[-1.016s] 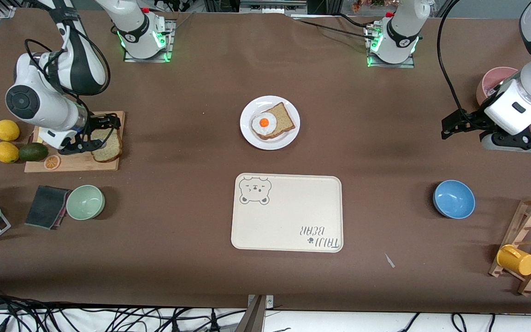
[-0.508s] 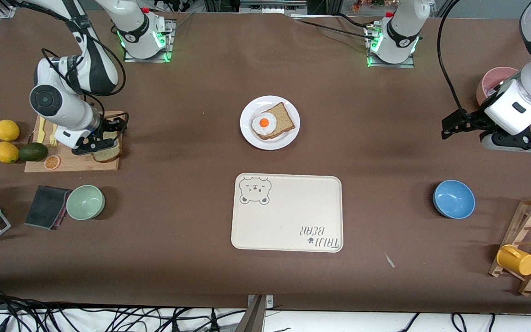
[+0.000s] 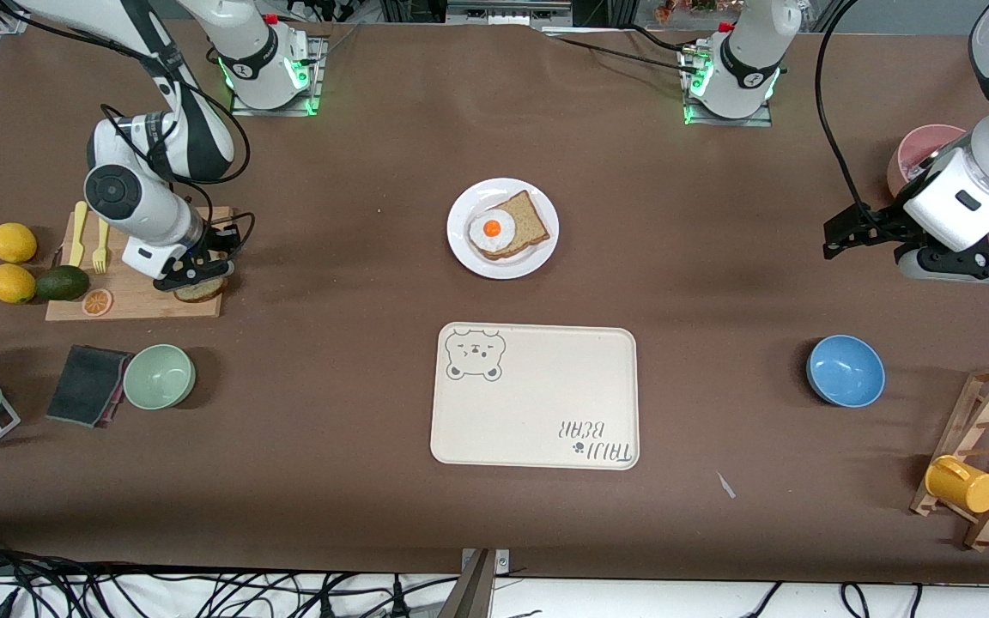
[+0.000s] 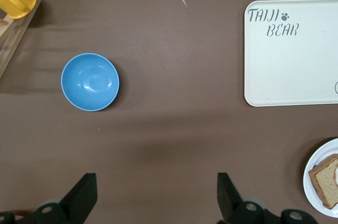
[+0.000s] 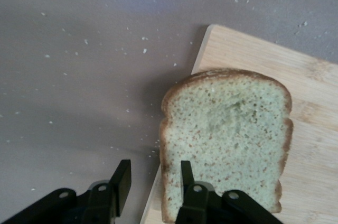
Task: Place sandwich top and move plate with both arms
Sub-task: 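Lower the right gripper and pinch the bread slice's crust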
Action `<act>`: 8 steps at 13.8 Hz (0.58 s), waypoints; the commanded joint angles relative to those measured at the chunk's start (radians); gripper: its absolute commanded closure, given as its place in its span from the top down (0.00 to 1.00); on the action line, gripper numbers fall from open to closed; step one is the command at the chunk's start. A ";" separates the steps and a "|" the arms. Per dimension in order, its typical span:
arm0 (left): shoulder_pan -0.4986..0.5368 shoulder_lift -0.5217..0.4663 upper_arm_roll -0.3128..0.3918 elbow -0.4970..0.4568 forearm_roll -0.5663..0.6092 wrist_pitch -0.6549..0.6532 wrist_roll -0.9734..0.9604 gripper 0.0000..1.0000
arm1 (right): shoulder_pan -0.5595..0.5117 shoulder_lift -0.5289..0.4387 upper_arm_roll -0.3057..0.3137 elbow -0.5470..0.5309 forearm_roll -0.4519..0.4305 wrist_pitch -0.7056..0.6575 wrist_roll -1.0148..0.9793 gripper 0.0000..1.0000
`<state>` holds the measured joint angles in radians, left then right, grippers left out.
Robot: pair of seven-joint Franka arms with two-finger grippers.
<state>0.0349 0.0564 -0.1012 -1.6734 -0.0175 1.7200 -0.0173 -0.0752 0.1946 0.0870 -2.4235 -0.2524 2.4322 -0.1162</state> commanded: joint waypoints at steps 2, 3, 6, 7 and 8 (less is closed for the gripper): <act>0.005 -0.001 -0.003 0.017 0.019 -0.022 0.005 1.00 | 0.002 0.005 0.004 -0.017 -0.083 0.033 0.069 0.44; 0.005 -0.001 -0.003 0.017 0.019 -0.023 0.005 1.00 | 0.003 0.009 0.002 -0.017 -0.085 0.038 0.070 0.44; 0.005 -0.001 -0.003 0.017 0.019 -0.023 0.005 1.00 | 0.005 0.016 0.002 -0.023 -0.085 0.044 0.073 0.44; 0.005 -0.001 -0.003 0.017 0.019 -0.023 0.007 1.00 | 0.005 0.016 0.002 -0.025 -0.088 0.047 0.073 0.43; 0.005 -0.001 -0.003 0.017 0.019 -0.028 0.007 1.00 | 0.003 0.017 0.002 -0.026 -0.100 0.048 0.073 0.42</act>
<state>0.0349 0.0564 -0.1011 -1.6734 -0.0175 1.7168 -0.0173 -0.0735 0.2180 0.0873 -2.4302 -0.3174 2.4587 -0.0736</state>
